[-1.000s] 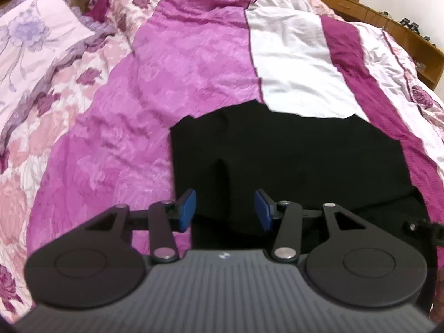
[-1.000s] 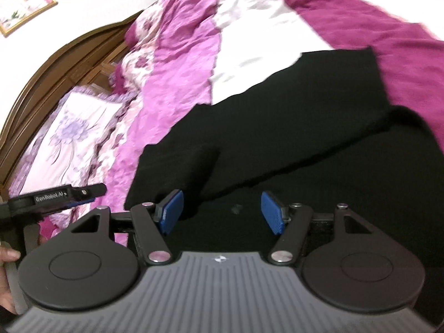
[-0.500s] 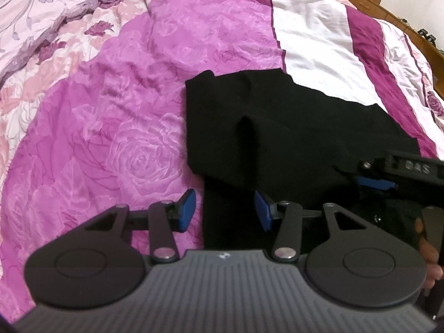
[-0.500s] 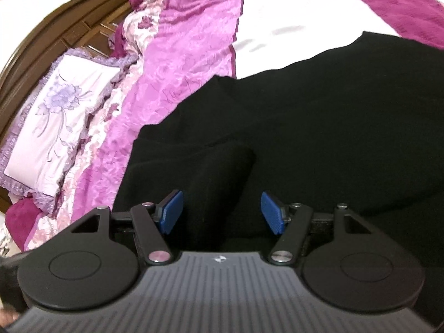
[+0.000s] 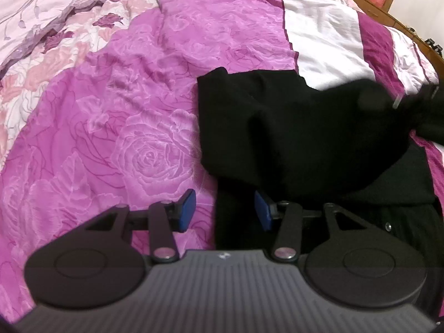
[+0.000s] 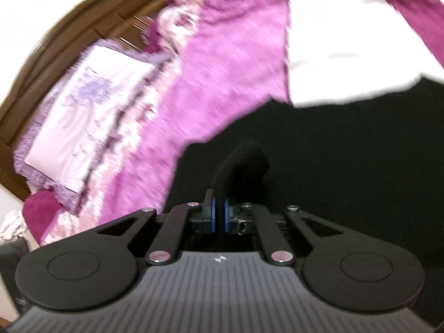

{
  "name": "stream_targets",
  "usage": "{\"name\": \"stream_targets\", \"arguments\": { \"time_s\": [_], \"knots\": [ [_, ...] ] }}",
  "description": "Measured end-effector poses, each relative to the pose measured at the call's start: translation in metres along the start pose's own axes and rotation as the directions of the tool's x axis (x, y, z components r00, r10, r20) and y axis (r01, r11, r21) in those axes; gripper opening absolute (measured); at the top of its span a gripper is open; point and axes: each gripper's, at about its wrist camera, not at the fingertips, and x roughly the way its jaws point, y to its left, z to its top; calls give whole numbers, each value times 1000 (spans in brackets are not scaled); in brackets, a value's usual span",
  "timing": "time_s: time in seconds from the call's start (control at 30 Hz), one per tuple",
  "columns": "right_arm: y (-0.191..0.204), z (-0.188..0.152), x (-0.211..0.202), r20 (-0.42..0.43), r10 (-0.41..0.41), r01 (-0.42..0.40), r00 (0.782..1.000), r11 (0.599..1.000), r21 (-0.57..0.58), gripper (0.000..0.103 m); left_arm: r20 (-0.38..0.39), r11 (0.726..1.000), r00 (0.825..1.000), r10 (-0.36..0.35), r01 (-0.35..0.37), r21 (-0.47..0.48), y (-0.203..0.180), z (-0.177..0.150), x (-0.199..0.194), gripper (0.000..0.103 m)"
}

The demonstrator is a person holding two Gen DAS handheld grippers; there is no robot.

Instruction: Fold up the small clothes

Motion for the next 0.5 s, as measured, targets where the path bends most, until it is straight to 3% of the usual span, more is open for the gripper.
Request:
{"name": "stream_targets", "arguments": {
  "time_s": [0.2,0.5],
  "knots": [
    [34,35,-21,72,43,-38,996,997,-64,5,17,1000,1000,9,-9,-1,-5,3,7,49],
    [55,74,-56,175,98,-85,980,993,-83,5,54,999,998,21,-19,-37,-3,16,34,49]
  ]
}}
